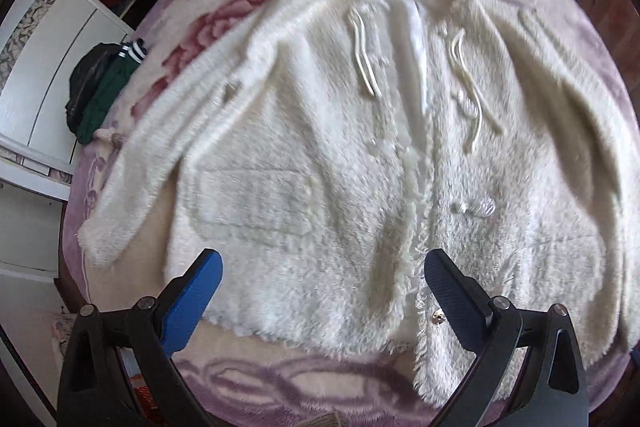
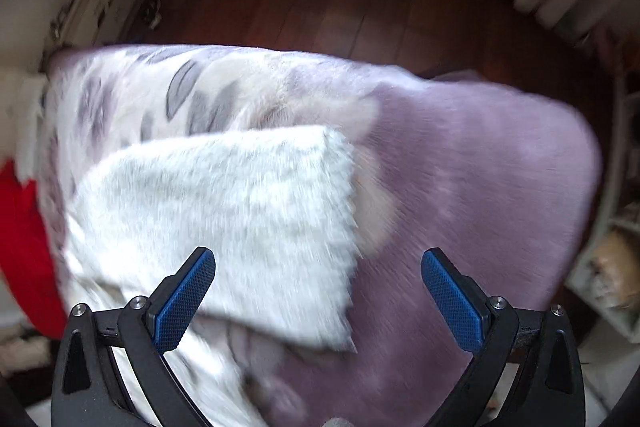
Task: Fold large clothes
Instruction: 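Grasp a white cardigan sleeve cuff with the right gripper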
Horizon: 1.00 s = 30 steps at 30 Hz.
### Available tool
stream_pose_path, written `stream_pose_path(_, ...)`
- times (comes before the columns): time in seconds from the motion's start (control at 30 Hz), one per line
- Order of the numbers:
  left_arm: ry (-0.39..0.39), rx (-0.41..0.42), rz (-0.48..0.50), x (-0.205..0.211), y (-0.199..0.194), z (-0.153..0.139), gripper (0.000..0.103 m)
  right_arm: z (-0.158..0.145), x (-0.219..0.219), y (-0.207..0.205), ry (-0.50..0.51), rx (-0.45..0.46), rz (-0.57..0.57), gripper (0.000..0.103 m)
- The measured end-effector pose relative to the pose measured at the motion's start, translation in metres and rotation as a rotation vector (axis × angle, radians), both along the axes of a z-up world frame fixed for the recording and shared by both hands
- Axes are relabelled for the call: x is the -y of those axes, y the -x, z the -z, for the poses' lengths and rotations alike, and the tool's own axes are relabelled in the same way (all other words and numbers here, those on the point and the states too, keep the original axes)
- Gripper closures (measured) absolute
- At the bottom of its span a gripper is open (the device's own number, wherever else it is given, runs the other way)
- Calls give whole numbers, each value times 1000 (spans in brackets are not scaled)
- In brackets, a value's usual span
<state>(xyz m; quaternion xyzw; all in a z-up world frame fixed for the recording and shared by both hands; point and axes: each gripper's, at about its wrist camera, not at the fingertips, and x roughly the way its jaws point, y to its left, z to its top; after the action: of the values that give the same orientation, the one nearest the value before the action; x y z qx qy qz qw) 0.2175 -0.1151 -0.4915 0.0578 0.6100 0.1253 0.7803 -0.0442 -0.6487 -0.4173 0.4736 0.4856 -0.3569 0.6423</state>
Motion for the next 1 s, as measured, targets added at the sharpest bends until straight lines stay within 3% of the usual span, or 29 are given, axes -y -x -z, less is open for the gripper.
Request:
stream_pose_path(0.13,1,-19,20,18,-6,24,0,34,4,-13,-52,109,53,2)
stream_pose_path(0.17,5,-19,27,22,-7,26,0,33,1,-18,-40,138,47,11)
stream_pose_path(0.2,8,-19,41,28,-10,29,0,34,-3,-26,-25,161,26,23)
stream_pose_path(0.27,15,-10,63,37,-13,30,0,32,-9,-37,-4,119,12,83)
stream_pose_path(0.3,15,-11,76,43,-16,29,0,32,-10,-40,-3,125,7,87)
stream_pose_path(0.37,28,-12,103,55,-23,28,0,23,-9,-47,8,137,-8,88)
stream_pose_path(0.5,131,-1,162,99,-57,20,0,-32,14,-64,129,207,-82,89)
stream_pose_path(0.73,266,51,190,182,-142,25,0,-108,59,-140,279,298,-261,89)
stream_pose_path(0.83,241,29,197,208,-178,52,0,-110,62,-162,314,252,-323,89)
stream_pose_path(0.97,219,-92,214,220,-194,110,0,-89,66,-144,275,191,-299,89)
stream_pose_path(1.0,236,-83,217,217,-193,114,0,-81,67,-138,255,185,-280,89)
